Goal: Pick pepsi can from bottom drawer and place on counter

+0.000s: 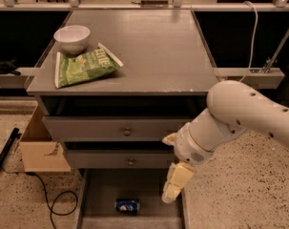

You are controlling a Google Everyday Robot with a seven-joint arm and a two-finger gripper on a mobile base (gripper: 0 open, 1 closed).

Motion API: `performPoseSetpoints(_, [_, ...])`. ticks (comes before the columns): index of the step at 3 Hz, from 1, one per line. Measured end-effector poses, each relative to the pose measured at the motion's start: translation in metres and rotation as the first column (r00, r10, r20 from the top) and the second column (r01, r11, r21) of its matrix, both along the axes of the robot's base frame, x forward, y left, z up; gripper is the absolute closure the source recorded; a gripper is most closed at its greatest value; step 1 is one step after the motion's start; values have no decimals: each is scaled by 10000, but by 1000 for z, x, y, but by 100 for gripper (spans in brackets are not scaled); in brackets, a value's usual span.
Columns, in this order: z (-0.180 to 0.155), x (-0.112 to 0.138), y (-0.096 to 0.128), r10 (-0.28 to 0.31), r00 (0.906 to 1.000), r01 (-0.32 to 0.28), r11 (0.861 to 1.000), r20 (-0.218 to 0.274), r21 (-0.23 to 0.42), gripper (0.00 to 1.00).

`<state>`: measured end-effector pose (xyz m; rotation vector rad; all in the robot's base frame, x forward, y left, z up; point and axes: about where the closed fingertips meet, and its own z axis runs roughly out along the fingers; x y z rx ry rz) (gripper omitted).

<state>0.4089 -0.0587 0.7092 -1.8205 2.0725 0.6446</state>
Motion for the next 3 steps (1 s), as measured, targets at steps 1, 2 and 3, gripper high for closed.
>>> performPoseSetpoints(1, [-1,0,2,23,10000,-23,10000,11,-13,0])
performPoseSetpoints(2, [-12,8,-4,-224,9996,224,9997,-196,16,0])
performPoseSetpoints(3, [-49,16,-6,-550,9947,517,9979,-865,-392,0])
